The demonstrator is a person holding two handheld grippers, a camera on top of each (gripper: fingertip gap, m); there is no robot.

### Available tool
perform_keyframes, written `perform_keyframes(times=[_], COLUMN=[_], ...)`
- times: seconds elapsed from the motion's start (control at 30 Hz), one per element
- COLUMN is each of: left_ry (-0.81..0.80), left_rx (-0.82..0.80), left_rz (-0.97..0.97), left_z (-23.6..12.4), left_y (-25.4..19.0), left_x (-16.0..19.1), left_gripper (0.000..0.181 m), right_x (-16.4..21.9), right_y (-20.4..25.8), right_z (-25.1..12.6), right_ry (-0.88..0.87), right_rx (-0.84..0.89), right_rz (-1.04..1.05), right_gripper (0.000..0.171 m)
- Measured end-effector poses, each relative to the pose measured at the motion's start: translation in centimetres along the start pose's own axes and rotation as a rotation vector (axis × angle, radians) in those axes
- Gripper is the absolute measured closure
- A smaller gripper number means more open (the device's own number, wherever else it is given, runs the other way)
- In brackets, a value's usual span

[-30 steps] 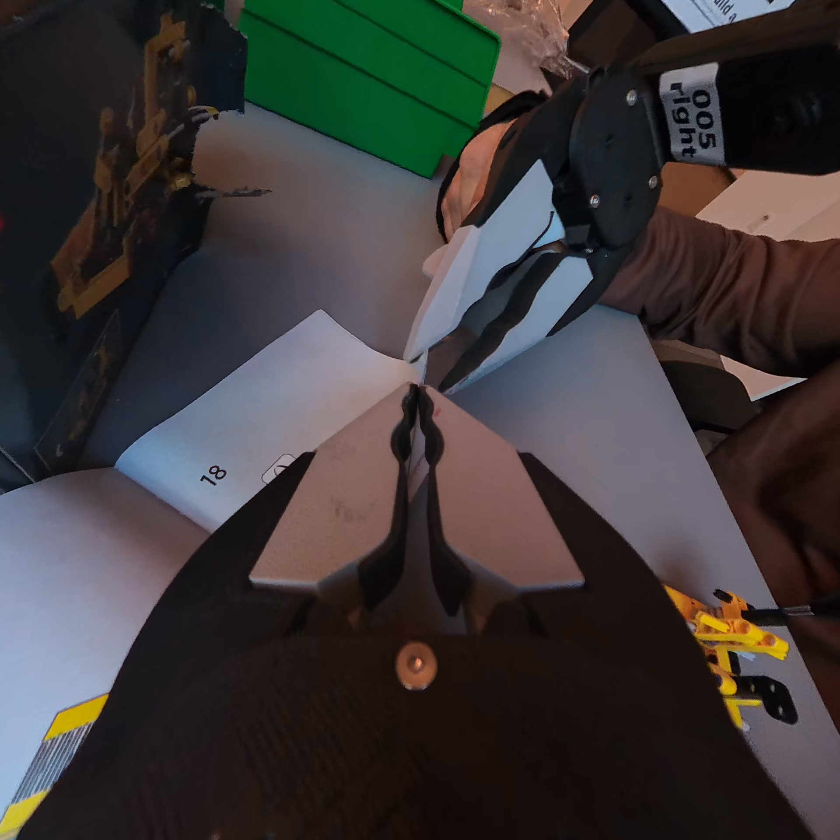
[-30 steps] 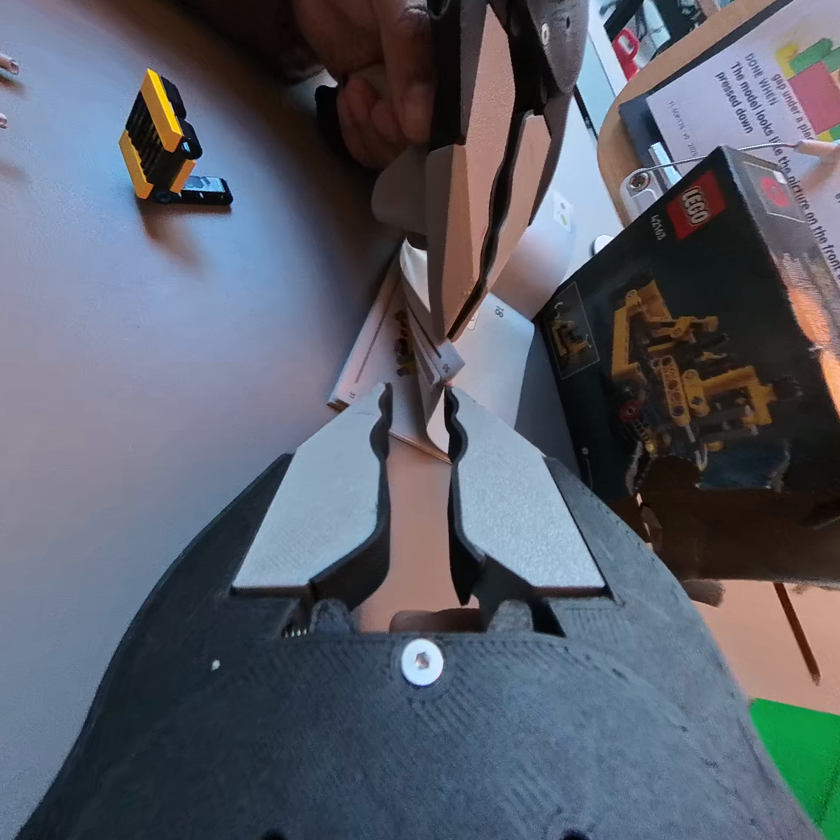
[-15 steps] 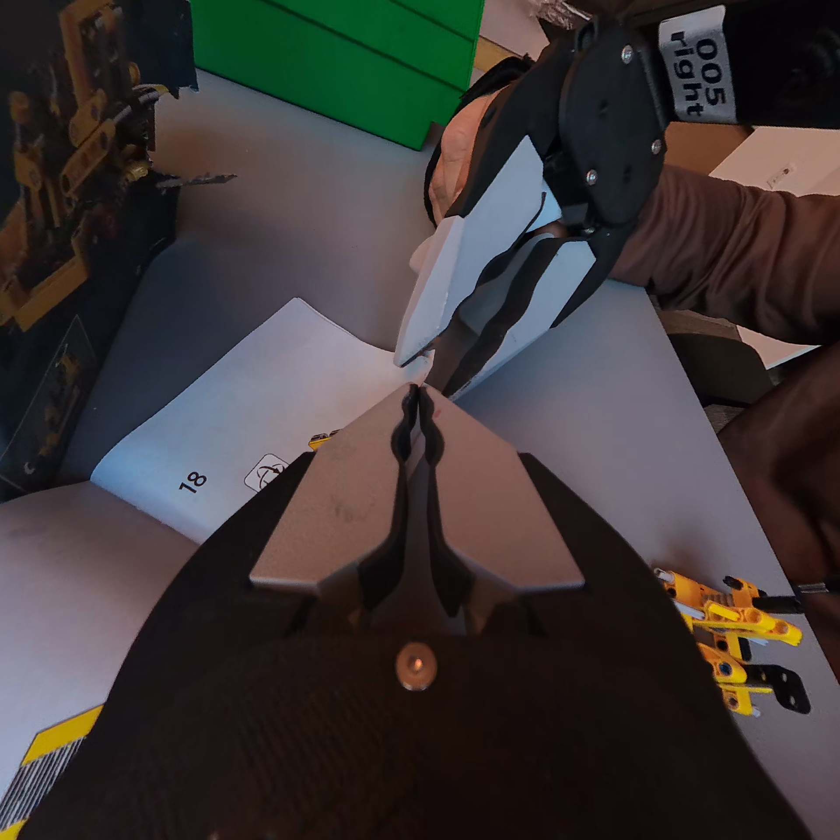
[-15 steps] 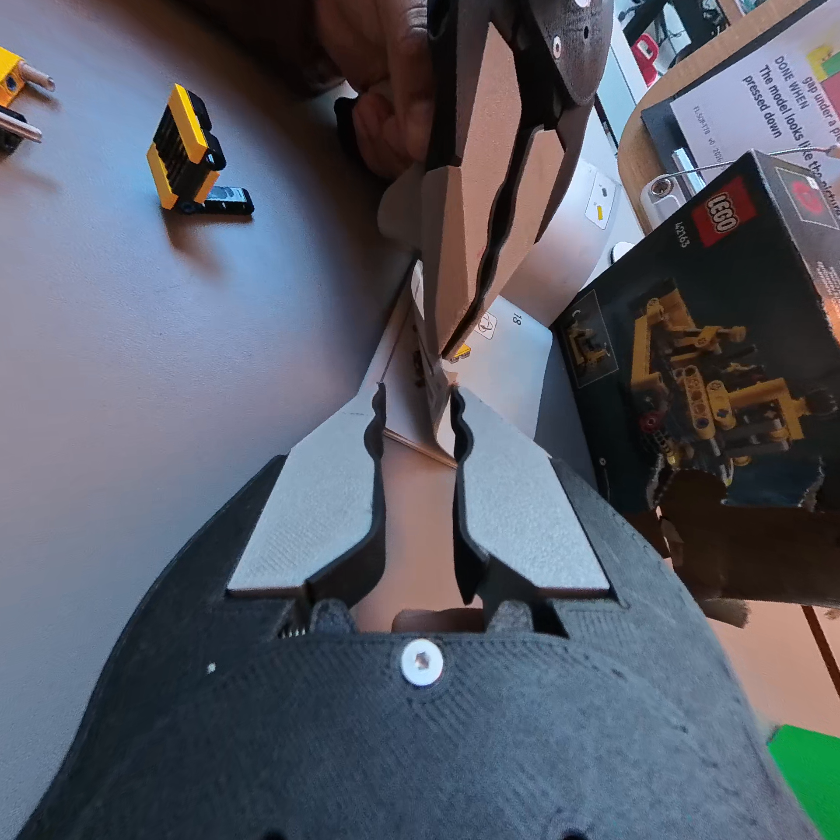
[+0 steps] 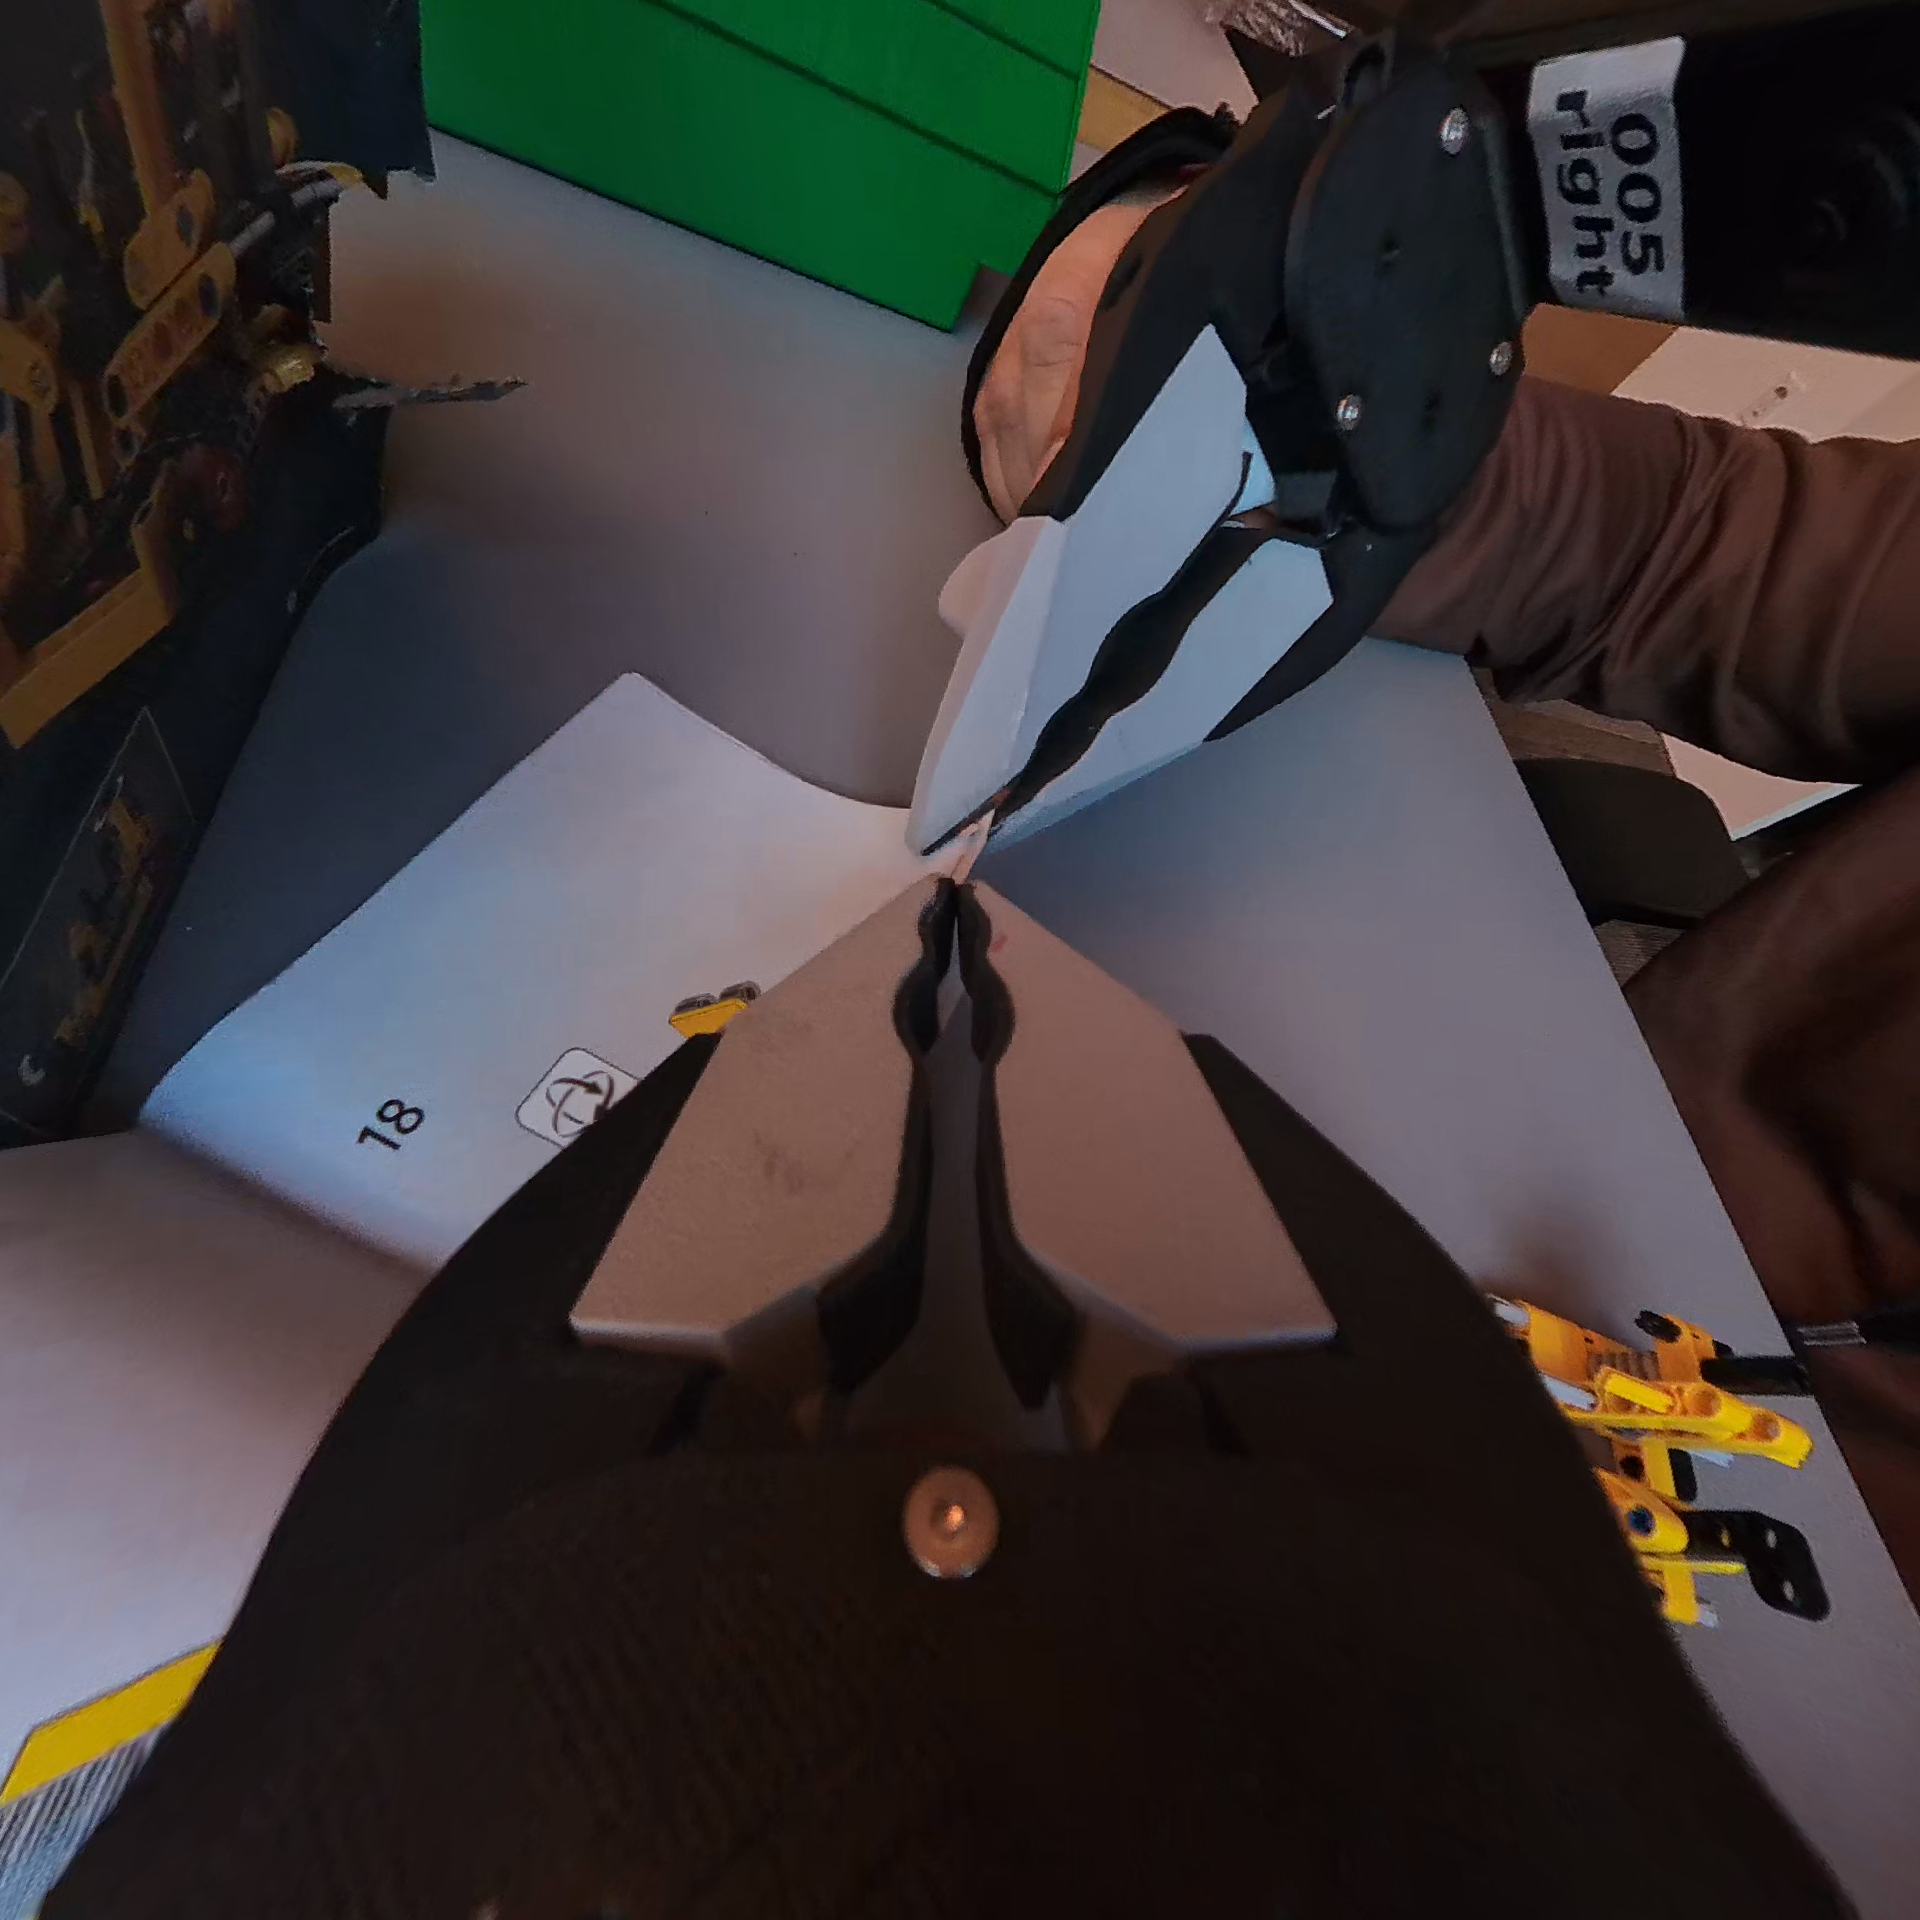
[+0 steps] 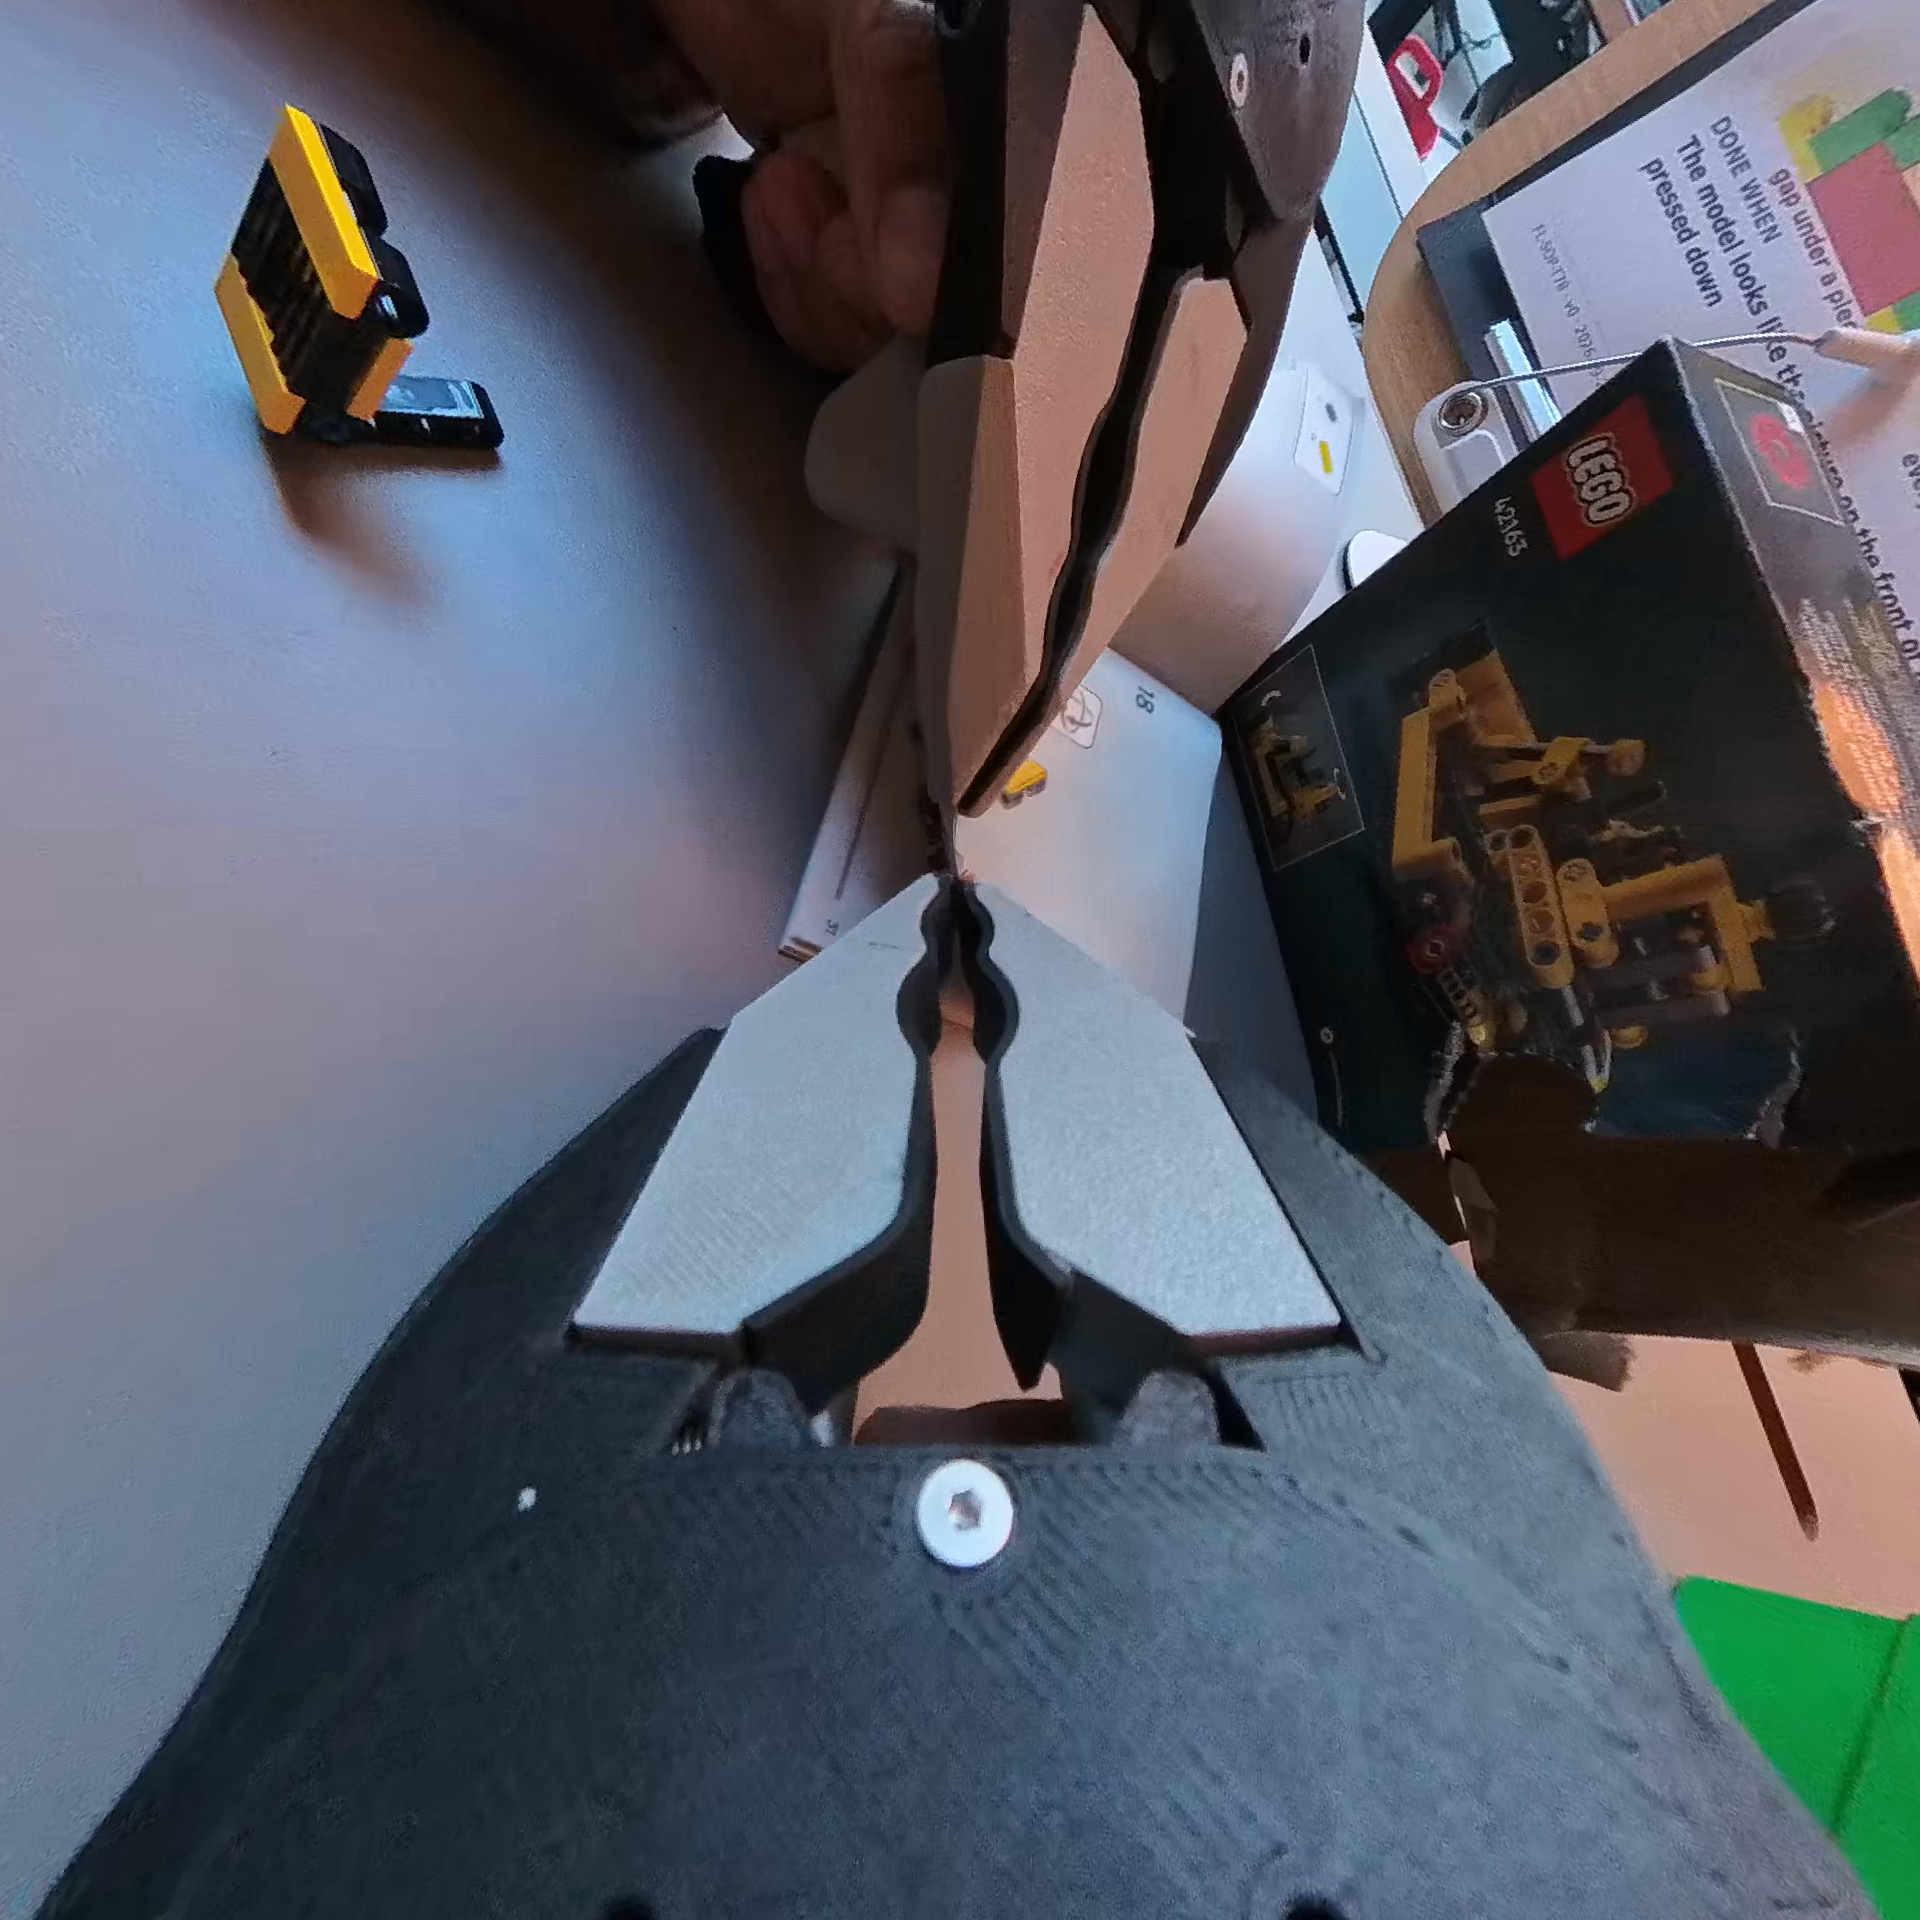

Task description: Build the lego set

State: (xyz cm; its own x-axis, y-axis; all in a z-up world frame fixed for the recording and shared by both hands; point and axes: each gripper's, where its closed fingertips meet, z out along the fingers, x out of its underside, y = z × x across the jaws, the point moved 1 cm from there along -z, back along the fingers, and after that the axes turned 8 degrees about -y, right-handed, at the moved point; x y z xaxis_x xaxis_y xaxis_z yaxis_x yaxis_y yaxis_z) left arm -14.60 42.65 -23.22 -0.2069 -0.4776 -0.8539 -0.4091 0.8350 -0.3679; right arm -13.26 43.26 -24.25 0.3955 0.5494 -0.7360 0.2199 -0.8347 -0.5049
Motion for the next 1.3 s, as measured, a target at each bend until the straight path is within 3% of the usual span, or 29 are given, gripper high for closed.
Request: perform_keyframes(times=[0.2, 0.73, 1.3], left_ry=[-0.037, -0.039, -0.013], left_rx=[0.023, 0.045, 0.040], left_rz=[-0.024, -0.232, -0.326], left_z=[-0.1, 0.3, 0.0], left_y=[-0.4, -0.4, -0.1], left_x=[-0.7, -0.8, -0.3], left_gripper=[0.181, 0.178, 0.167], right_x=[-0.3, -0.4, -0.1], right_y=[0.0, -0.8, -1.2], right_z=[0.0, 0.2, 0.5], right_ry=[-0.004, 0.141, 0.259], right_rx=[0.013, 0.198, 0.288], right_rz=[-0.038, -0.425, -0.637], right_gripper=[0.171, 0.171, 0.171])
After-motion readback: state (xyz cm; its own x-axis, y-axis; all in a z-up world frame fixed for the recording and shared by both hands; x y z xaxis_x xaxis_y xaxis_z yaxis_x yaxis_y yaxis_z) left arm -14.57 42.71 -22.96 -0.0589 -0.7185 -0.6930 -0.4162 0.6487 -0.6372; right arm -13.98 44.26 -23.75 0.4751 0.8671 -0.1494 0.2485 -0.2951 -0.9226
